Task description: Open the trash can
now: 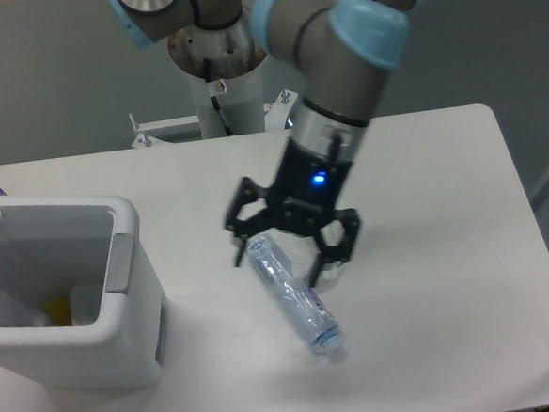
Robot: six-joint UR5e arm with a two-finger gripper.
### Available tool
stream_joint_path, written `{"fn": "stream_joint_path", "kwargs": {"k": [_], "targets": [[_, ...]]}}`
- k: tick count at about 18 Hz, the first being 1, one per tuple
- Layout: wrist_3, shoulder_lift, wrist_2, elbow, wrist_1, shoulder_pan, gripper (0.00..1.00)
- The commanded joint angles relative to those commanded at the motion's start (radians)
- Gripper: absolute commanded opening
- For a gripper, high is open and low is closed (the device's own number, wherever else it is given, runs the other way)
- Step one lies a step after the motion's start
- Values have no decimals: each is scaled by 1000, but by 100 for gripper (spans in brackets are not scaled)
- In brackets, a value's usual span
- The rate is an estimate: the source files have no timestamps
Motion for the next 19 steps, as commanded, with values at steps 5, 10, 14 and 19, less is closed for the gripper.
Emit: {"fn": "stream_joint_path", "kwargs": {"k": [5, 10, 14, 19], "targets": [[126, -43, 215, -9, -2, 3, 100], [262, -87, 419, -9, -6, -24, 100], [405, -88, 450, -15, -5, -37, 100], [513, -89, 516, -17, -6, -69, 100]]}}
